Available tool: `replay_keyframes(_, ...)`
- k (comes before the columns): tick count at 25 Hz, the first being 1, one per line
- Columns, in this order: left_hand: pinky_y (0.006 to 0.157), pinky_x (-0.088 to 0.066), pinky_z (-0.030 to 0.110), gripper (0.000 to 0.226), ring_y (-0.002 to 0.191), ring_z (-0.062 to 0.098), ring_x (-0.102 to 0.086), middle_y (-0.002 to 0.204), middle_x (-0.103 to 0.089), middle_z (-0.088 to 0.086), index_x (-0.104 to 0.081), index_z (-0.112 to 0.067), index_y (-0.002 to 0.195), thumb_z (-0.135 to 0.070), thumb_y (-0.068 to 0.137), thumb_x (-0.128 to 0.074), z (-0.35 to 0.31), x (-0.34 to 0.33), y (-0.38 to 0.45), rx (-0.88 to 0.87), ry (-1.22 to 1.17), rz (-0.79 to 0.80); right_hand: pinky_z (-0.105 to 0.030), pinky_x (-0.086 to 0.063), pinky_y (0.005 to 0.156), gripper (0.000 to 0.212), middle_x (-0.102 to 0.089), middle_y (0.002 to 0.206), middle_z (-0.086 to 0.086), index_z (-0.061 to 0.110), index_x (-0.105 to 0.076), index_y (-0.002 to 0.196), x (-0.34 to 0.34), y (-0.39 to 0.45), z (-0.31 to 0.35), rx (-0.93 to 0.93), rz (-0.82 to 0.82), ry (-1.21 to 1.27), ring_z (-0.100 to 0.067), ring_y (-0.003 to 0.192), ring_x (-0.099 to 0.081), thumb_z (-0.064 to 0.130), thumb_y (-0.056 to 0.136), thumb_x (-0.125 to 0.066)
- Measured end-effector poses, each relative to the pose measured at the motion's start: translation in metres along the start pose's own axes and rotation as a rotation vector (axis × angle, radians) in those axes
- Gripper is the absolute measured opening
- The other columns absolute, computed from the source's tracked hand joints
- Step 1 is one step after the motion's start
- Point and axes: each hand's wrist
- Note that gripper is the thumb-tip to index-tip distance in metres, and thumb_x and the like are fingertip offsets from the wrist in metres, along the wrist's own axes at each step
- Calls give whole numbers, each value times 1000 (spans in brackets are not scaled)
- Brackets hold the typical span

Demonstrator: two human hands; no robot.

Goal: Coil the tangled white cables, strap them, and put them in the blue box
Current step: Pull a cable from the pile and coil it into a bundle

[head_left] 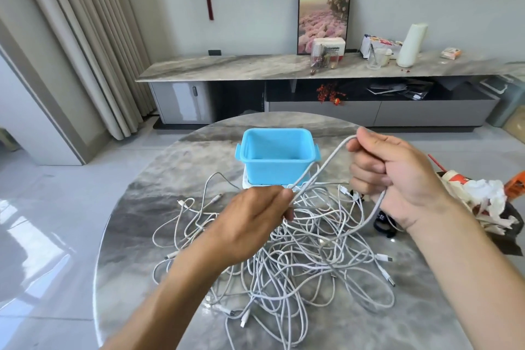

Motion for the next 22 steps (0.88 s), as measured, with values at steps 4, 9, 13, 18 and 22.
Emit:
replay_keyframes(4,51,-29,18,46,52,5,-33,57,-41,-11,-46,-5,70,-35,104,-39,-9,-8,1,15,-273,-58,-20,-6,40,29,-34,53,6,8,-63,77,-8,-2,2,-108,-50,218,-2,33,-20,25,93,-46)
replay_keyframes(9,44,-23,19,41,46,7,-28,53,-38,-4,-46,-8,76,-37,103,-37,-14,-15,5,236,-603,-342,-20,-29,47,26,-54,72,4,7,-73,95,-33,-6,-33,-172,-30,219,-7,55,-40,15,95,-49)
replay_keyframes(13,41,-30,15,39,45,6,-36,53,-46,-2,-49,-12,76,-34,104,-36,-16,-10,8,273,-667,-418,-19,-42,57,16,-68,74,3,14,-75,89,-63,-15,-67,37,-97,-194,-10,68,-56,1,88,-66)
replay_keyframes(18,47,-41,16,38,49,10,-37,53,-40,0,-54,-10,76,-29,104,-37,-17,-18,7,238,-782,-417,-38,-56,59,6,-69,75,2,17,-67,88,-69,-19,-84,363,-187,-502,-14,57,-60,17,88,-73)
replay_keyframes(22,45,-45,21,39,46,9,-46,53,-44,-1,-56,-14,73,-28,105,-39,-20,-16,6,230,-712,-421,-34,-55,53,12,-69,78,10,23,-62,92,-65,-23,-79,453,-149,-791,-10,52,-60,17,89,-72)
Point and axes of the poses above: each hand's wrist, its own y-axis towards the middle knuckle, its own x-axis out of the back of the hand, z = x × y
